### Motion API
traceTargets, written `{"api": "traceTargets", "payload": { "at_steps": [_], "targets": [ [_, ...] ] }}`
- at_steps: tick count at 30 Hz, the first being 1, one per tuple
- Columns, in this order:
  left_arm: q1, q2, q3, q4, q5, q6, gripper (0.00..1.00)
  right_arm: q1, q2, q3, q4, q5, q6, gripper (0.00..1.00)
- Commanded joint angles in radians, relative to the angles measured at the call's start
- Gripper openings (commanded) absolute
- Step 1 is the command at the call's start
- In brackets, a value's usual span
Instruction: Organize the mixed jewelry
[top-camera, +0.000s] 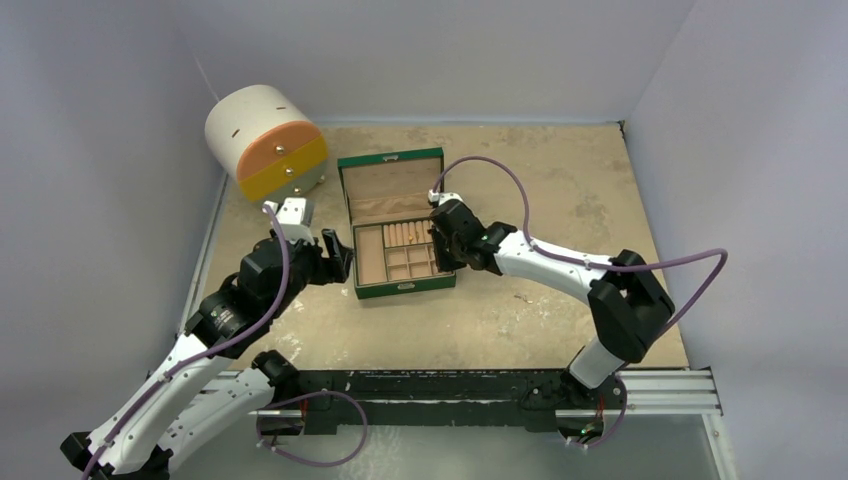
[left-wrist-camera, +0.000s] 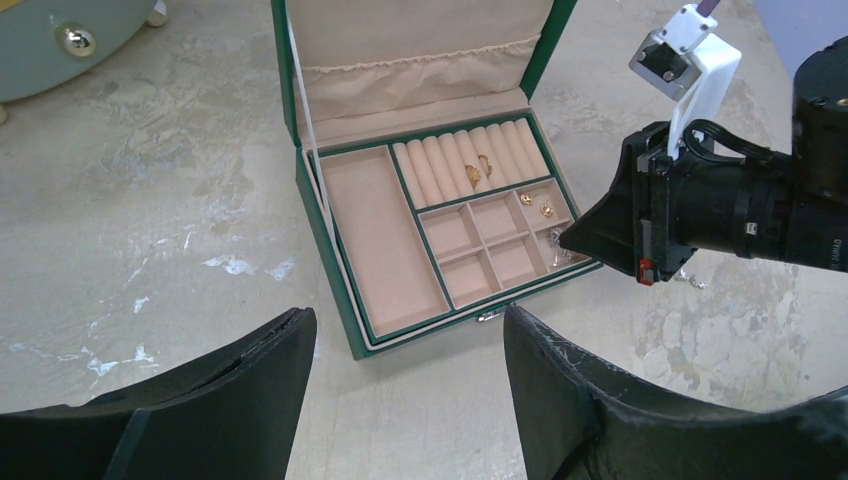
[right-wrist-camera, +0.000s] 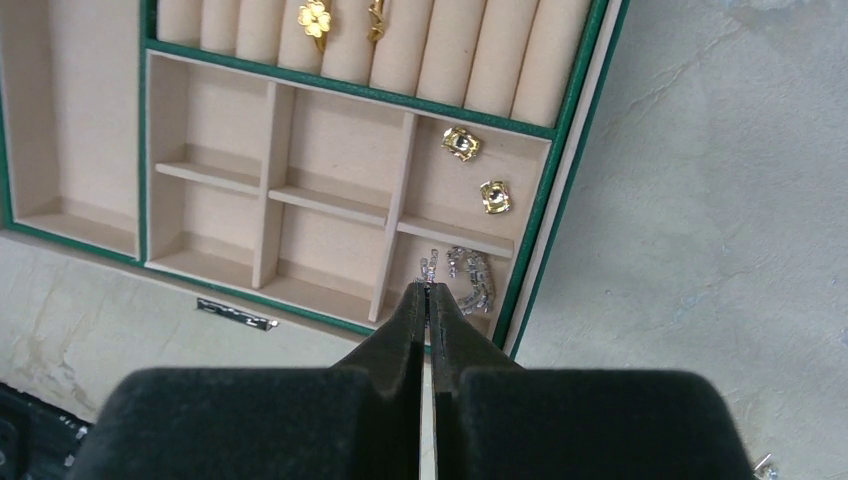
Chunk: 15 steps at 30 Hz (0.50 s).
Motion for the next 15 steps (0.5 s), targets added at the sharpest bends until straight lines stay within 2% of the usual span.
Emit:
{"api": "traceTargets", "payload": {
  "at_steps": [1, 12, 15],
  "targets": [
    [0.004, -0.01, 0.006, 0.035, -0.002, 0.007, 0.69, 0.004, 0.006, 0.04, -0.018, 0.055, 0.028, 0.0],
    [0.004, -0.015, 0.006, 0.033, -0.005, 0.007, 0.69, 0.02, 0.033, 0.033, -0.009, 0.039, 0.058, 0.0],
    [0.004, -0.017, 0.005, 0.034, -0.005, 0.007, 0.69, 0.025, 0.033, 0.031, -0.01, 0.04, 0.064, 0.07]
  ]
}}
